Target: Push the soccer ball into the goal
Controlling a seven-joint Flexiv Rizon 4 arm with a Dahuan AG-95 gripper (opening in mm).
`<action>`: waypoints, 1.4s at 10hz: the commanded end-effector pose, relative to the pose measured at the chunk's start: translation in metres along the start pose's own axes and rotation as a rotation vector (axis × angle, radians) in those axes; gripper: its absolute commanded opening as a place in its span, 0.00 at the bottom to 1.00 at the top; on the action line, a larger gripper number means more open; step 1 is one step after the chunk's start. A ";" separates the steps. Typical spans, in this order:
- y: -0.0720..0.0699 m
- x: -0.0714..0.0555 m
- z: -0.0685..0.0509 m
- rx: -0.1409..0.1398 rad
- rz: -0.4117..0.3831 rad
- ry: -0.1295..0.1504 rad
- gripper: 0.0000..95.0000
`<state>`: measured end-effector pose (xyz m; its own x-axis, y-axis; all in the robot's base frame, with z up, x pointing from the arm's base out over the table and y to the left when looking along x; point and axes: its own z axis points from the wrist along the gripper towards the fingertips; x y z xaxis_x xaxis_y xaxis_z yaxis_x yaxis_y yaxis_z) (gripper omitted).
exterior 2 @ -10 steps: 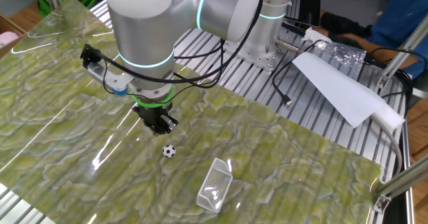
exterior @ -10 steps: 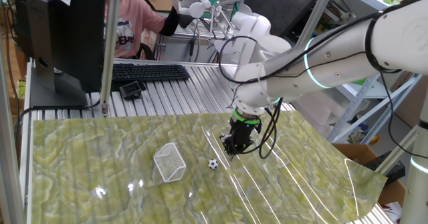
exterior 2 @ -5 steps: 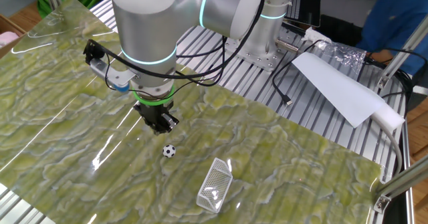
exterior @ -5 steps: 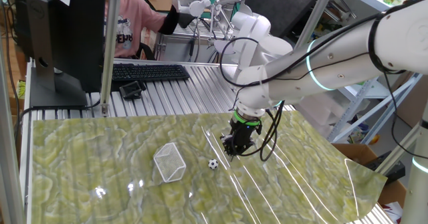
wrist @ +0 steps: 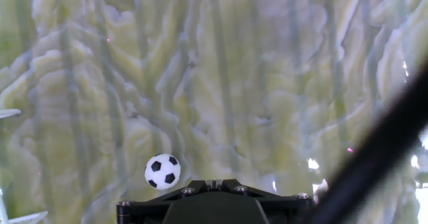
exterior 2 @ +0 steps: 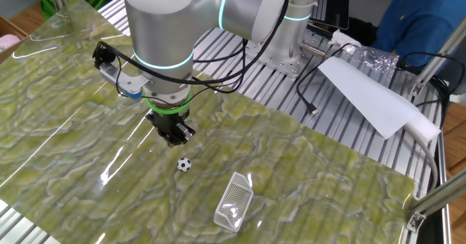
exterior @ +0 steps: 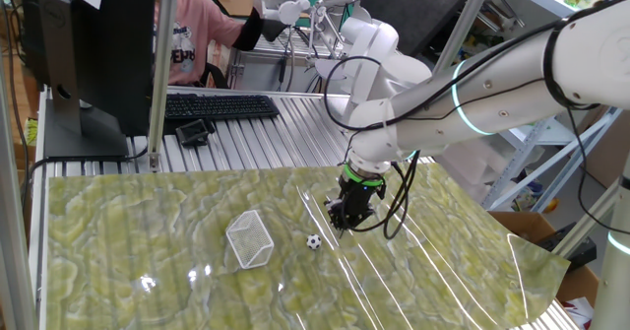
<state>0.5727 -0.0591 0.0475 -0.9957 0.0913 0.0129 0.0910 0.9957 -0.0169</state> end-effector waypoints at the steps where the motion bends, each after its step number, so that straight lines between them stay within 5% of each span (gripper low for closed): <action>1: 0.001 -0.002 0.002 0.001 -0.002 0.001 0.00; 14: 0.020 -0.017 0.024 0.009 0.031 -0.007 0.00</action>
<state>0.5910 -0.0397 0.0219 -0.9924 0.1226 0.0062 0.1224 0.9921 -0.0261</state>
